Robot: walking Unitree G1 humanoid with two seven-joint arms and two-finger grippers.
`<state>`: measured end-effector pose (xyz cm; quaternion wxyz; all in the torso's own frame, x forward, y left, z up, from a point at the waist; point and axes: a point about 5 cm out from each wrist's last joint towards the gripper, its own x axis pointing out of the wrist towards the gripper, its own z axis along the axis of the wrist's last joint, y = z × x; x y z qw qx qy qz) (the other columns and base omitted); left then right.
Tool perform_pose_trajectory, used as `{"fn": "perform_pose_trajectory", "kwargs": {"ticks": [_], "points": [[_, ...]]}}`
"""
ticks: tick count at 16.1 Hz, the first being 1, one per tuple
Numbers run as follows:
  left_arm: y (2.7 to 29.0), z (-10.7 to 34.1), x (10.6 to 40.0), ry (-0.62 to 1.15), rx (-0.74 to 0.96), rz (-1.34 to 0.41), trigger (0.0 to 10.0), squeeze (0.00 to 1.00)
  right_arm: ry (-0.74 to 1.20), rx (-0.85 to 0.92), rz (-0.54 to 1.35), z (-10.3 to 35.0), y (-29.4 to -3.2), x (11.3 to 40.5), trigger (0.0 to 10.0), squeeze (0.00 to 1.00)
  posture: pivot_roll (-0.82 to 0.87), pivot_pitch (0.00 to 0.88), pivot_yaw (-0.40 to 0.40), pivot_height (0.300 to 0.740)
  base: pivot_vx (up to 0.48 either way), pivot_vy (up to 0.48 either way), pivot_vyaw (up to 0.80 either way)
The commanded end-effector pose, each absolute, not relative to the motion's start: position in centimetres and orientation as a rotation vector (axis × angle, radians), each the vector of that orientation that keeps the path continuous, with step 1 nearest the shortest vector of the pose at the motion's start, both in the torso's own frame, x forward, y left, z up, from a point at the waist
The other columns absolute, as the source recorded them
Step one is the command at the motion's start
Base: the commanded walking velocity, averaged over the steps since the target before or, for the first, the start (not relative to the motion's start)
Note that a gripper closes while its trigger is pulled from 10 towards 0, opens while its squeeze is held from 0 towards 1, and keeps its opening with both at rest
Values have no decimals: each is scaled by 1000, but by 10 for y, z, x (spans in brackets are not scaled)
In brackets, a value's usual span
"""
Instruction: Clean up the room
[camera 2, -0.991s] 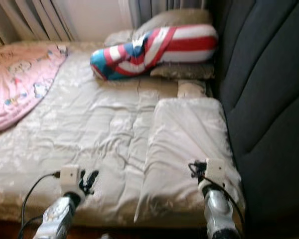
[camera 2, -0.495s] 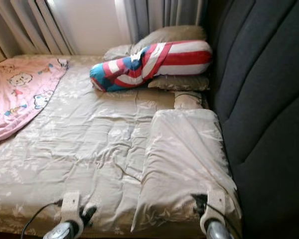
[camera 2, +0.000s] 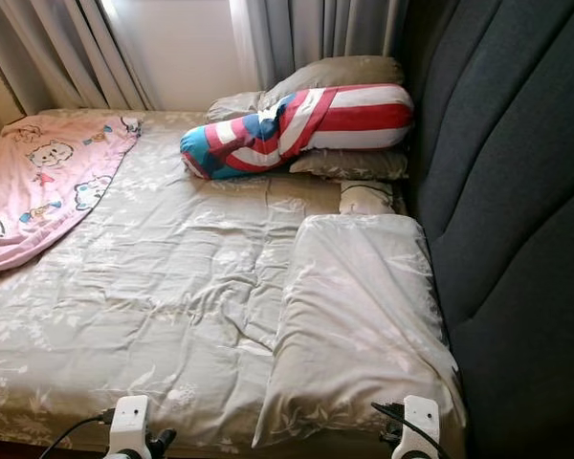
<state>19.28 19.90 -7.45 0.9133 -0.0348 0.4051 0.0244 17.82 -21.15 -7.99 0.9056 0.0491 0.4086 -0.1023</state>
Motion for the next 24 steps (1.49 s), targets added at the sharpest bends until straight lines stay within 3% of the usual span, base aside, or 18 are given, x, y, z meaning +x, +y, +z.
{"fn": "perform_pose_trajectory", "kwargs": {"ticks": [1,6,17,24], "points": [[201,-78,186,867,-70,69,10000,0,856,93,-190,-82,-206,177,10000,0,-31,29,13,740,0,0,0],[208,-81,180,886,-87,105,10000,0,870,103,-163,-83,-197,179,10000,0,-25,44,14,740,0,0,0],[213,-81,178,890,-102,136,10000,0,917,92,-142,-89,-194,167,10000,0,-22,62,15,740,0,204,0],[212,-80,179,881,-107,135,10000,0,928,84,-121,-90,-192,165,10000,0,-20,70,14,740,0,364,0]]}}
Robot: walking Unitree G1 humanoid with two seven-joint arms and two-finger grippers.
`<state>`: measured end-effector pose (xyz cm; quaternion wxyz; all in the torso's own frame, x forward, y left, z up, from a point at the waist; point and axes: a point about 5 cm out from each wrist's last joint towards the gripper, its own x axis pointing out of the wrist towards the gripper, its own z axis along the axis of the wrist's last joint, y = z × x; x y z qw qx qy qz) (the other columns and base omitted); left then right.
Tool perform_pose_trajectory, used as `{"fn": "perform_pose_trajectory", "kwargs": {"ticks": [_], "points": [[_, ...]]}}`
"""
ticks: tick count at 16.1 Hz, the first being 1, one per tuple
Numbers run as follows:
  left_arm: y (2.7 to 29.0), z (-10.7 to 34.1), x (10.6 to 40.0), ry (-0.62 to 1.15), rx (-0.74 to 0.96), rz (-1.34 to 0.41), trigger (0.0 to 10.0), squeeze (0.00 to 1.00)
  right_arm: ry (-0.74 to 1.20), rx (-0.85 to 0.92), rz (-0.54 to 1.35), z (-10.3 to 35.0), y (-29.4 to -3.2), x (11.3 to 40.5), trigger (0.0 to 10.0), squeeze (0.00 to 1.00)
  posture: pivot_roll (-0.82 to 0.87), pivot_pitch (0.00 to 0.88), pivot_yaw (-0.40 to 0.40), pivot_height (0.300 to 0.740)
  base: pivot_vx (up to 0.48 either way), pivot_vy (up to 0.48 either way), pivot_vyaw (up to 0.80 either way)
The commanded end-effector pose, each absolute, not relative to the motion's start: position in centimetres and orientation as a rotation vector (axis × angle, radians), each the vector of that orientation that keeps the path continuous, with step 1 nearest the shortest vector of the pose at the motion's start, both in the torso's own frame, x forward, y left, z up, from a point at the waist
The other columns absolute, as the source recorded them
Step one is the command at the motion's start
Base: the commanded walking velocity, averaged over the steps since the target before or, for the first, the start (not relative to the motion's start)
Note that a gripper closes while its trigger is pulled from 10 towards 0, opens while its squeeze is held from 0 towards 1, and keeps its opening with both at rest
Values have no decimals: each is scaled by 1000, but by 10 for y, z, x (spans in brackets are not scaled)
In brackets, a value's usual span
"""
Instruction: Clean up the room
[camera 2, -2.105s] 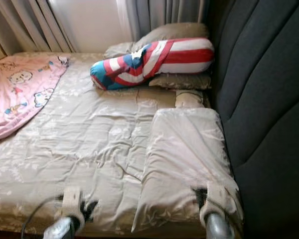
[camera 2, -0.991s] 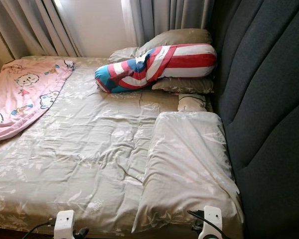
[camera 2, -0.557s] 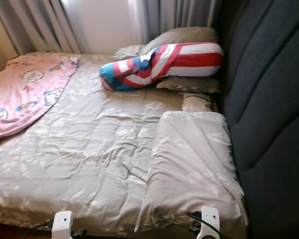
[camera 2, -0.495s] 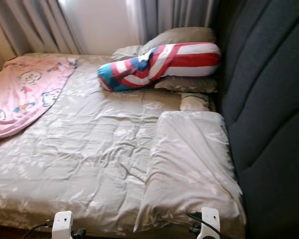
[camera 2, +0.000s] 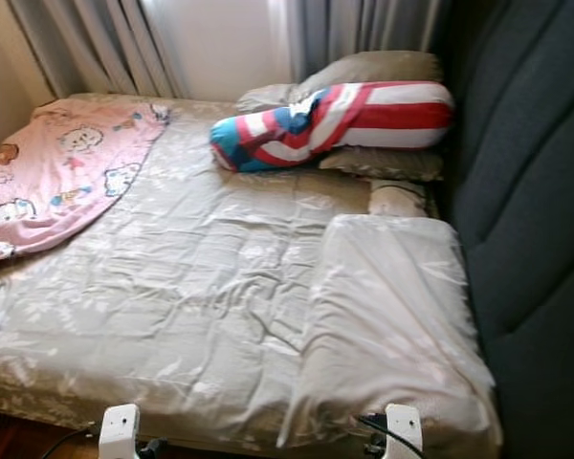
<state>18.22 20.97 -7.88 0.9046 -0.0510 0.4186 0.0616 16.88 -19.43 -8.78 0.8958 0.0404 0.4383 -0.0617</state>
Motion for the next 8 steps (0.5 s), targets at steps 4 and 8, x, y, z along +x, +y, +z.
{"fn": "perform_pose_trajectory", "kwargs": {"ticks": [4,8], "points": [[212,-80,179,878,-107,135,10000,0,939,77,-126,-90,-204,160,10000,0,-19,72,15,740,0,388,0],[213,-80,178,876,-106,137,10000,0,942,77,-136,-90,-216,156,10000,0,-20,73,14,740,0,379,0]]}}
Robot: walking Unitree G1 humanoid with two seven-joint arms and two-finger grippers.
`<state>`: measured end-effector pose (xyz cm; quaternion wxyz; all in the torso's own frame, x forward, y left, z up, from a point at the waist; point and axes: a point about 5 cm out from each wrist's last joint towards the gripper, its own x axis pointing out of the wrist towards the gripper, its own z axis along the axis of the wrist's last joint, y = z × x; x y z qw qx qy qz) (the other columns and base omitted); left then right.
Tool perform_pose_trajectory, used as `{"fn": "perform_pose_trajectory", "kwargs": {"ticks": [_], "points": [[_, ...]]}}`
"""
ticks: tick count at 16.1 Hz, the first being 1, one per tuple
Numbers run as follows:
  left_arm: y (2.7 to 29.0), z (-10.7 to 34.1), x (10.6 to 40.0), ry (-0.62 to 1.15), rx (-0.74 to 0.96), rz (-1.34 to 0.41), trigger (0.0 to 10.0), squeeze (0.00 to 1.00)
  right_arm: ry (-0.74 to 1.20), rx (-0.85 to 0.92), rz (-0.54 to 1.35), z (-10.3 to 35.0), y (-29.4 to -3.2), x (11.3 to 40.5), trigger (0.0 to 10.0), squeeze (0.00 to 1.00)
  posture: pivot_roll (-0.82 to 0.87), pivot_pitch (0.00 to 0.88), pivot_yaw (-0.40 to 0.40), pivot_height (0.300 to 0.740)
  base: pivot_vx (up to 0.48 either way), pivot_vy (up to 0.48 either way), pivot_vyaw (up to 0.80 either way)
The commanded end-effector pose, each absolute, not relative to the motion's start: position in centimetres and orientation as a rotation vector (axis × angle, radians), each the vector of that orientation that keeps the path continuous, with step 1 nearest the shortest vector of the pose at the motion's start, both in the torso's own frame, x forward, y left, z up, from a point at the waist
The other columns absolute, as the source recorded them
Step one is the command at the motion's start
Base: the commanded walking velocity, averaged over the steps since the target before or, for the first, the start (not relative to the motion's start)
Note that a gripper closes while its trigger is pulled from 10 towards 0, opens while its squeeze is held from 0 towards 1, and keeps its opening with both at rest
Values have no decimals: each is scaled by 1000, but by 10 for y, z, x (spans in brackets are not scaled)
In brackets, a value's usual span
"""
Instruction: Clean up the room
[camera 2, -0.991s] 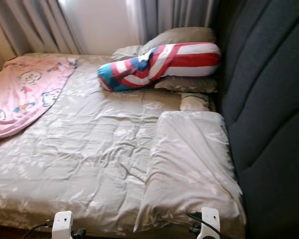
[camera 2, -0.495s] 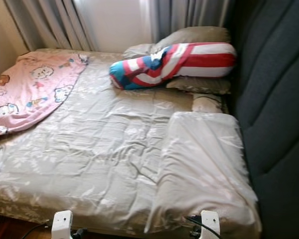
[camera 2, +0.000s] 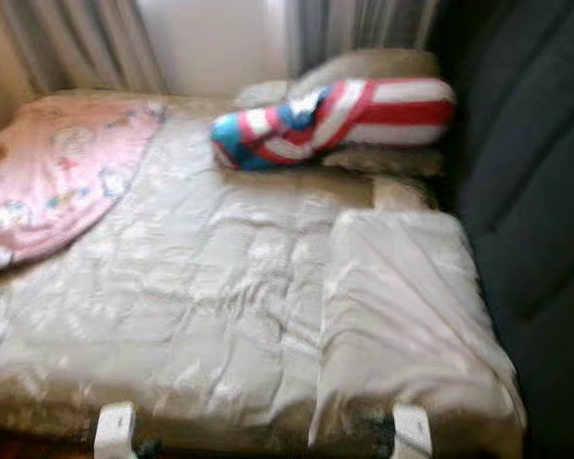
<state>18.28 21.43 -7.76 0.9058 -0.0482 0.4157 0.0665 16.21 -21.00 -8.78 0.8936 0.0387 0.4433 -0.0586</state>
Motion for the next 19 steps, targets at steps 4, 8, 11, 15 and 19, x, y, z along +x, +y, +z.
{"fn": "perform_pose_trajectory", "kwargs": {"ticks": [4,8,11,15,19], "points": [[213,-80,178,871,-104,137,10000,0,946,78,-135,-90,-217,155,10000,0,-18,75,16,740,0,364,0],[214,-80,179,868,-102,138,10000,0,948,87,-116,-91,-199,159,10000,0,-15,76,19,740,0,356,0],[215,-79,179,864,-100,142,10000,0,946,90,-98,-92,-187,163,10000,0,-16,73,19,740,0,356,0],[215,-79,180,862,-100,139,10000,0,950,77,-80,-93,-181,162,10000,0,-15,61,19,740,0,355,0],[215,-78,181,859,-98,138,10000,0,950,51,-68,-93,-191,158,10000,0,-13,47,20,740,0,355,105]]}}
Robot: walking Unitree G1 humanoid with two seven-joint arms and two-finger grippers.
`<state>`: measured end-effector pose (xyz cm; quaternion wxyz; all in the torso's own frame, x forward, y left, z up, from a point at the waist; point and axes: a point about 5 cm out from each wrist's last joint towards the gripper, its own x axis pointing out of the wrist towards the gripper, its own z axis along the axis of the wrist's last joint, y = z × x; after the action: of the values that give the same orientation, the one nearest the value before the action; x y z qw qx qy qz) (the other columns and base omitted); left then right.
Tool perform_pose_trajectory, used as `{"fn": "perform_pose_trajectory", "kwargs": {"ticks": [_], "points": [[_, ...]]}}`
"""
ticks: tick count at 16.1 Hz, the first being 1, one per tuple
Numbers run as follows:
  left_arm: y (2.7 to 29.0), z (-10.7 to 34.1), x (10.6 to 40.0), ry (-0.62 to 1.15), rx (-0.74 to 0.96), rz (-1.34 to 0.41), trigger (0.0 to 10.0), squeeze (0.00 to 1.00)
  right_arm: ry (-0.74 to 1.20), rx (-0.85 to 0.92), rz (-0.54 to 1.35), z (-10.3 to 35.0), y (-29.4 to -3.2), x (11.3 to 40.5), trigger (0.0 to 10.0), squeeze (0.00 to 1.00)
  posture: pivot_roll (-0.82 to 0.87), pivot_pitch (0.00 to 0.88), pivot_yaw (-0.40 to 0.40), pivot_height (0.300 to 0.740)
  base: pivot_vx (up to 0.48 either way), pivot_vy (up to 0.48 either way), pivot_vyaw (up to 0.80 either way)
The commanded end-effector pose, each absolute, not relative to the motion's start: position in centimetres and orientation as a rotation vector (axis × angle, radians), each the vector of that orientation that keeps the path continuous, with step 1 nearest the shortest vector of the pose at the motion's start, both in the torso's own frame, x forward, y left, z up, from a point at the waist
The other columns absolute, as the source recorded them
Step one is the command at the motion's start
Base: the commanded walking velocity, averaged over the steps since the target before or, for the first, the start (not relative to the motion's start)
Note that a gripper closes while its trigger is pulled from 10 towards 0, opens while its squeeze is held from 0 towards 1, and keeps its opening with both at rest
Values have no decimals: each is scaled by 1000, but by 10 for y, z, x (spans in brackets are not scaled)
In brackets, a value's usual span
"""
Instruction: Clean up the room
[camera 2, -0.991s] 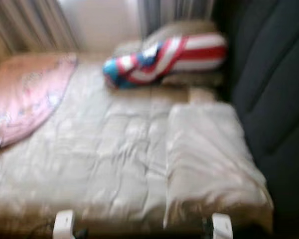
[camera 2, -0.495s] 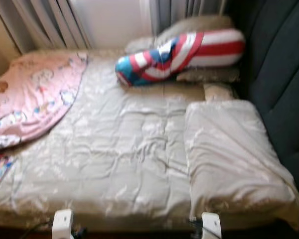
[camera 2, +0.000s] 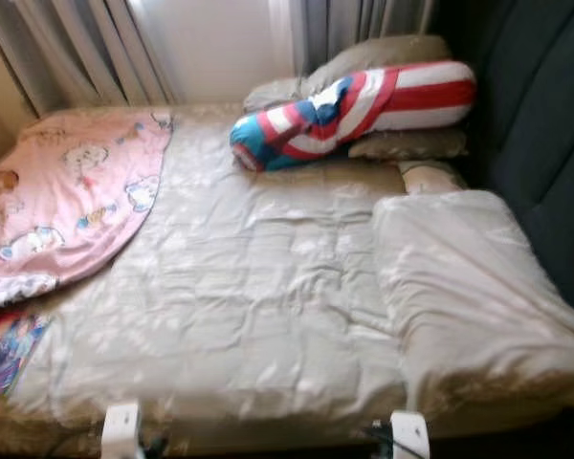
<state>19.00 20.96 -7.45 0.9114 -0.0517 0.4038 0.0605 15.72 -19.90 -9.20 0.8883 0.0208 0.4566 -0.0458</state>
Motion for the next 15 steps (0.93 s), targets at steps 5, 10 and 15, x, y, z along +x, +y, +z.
{"fn": "perform_pose_trajectory", "kwargs": {"ticks": [5,10,15], "points": [[216,-78,182,858,-98,143,10000,0,948,56,-68,-92,-191,160,10000,0,-10,51,18,740,0,355,429],[217,-77,182,856,-99,149,10000,0,943,63,-83,-91,-200,159,10000,0,-8,58,18,740,0,356,0],[218,-77,183,854,-99,153,10000,0,944,60,-74,-91,-199,159,10000,0,-5,61,18,740,0,354,0]]}}
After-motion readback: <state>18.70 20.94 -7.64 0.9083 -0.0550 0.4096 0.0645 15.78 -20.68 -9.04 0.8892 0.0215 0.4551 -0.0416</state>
